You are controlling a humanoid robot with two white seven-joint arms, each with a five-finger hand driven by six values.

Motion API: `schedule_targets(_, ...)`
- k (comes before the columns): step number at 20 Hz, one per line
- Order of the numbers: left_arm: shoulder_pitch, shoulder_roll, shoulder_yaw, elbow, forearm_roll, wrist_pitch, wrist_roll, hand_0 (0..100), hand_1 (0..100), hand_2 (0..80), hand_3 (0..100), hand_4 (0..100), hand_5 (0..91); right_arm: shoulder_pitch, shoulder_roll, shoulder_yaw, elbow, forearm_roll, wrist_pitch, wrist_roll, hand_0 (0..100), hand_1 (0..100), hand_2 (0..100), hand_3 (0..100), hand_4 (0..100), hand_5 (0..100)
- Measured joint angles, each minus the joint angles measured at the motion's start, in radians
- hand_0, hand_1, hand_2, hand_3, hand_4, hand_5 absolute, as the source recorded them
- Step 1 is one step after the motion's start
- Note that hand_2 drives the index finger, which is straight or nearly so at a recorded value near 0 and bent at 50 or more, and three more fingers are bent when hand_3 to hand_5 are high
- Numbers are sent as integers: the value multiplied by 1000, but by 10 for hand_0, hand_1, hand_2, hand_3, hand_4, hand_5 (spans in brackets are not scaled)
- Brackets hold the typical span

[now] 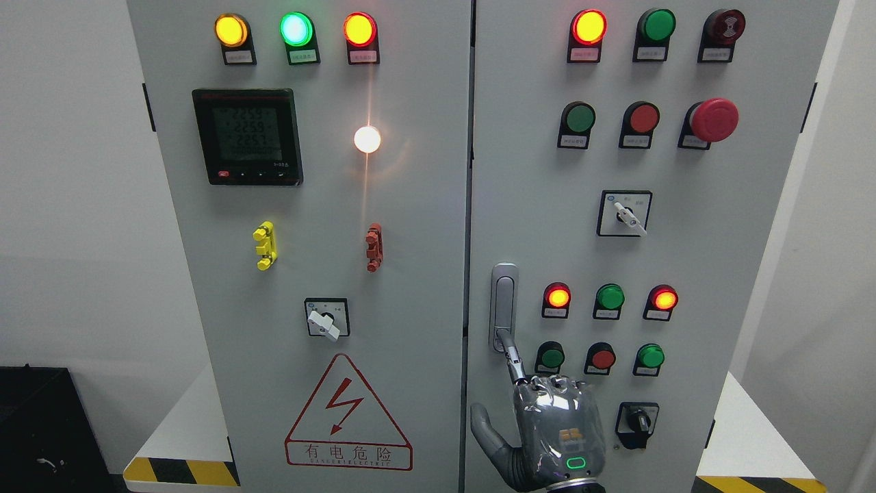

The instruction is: Release door handle

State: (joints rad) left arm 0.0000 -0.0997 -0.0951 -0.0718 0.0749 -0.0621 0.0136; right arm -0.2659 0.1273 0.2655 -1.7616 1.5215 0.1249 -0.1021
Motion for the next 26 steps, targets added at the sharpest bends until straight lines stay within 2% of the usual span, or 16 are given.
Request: schedule_targets(26,0,0,0,0,0,0,0,120,556,0,0,0,0,0,0,3,16,0,0,3,439,277,98,998,975,1000)
